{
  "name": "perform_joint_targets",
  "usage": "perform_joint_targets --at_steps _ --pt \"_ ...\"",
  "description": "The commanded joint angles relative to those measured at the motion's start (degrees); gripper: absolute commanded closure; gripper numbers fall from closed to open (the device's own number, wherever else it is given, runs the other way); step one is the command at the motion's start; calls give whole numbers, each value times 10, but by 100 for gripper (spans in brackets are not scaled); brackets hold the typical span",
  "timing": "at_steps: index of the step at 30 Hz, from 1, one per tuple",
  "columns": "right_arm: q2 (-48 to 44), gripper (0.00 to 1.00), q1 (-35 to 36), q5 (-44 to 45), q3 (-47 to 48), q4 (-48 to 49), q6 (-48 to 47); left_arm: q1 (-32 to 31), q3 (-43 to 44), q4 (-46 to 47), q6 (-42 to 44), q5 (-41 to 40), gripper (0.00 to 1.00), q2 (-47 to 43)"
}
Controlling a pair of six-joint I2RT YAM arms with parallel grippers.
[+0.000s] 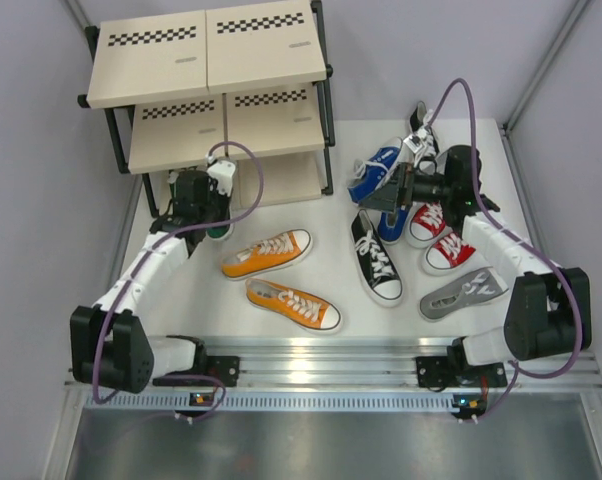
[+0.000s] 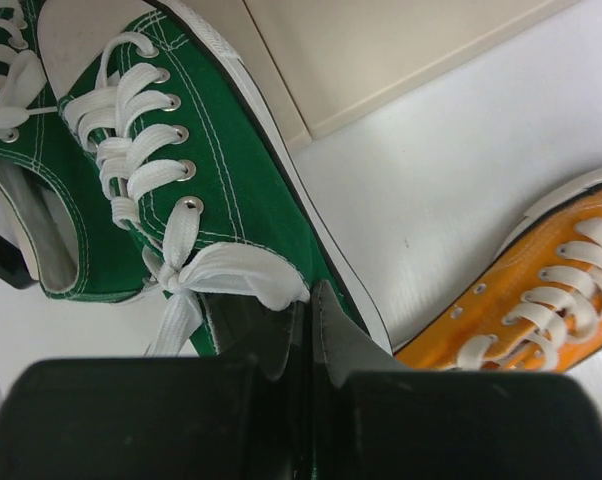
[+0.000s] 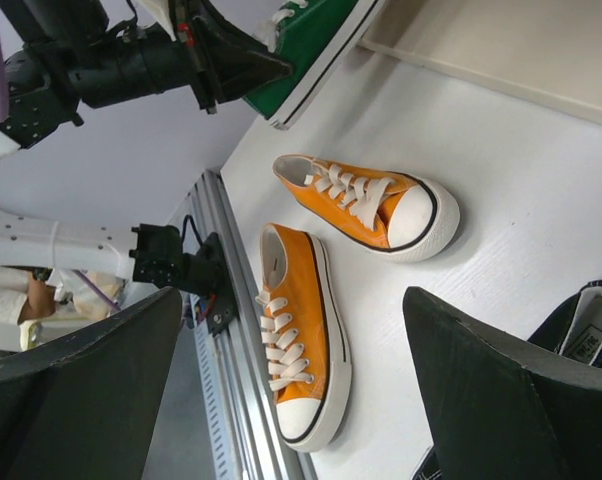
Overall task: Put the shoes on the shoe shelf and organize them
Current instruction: Place the shoe at the shoe shelf.
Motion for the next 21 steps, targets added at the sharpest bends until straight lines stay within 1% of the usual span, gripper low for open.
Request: perform_joint_targets --at_steps 1,2,9,13,21 --pt "-17 7 -9 -14 1 -9 -39 11 -11 131 53 21 100 12" --pt "-18 7 -9 -14 2 -18 -42 11 -14 152 58 23 100 16" --pt "-22 7 -9 -22 14 -72 -92 18 -6 210 104 22 100 73" --pt "-22 7 -9 -25 16 -84 -111 25 19 216 119 20 100 110" --pt "-22 7 -9 -30 31 -145 -150 39 46 247 123 14 100 180"
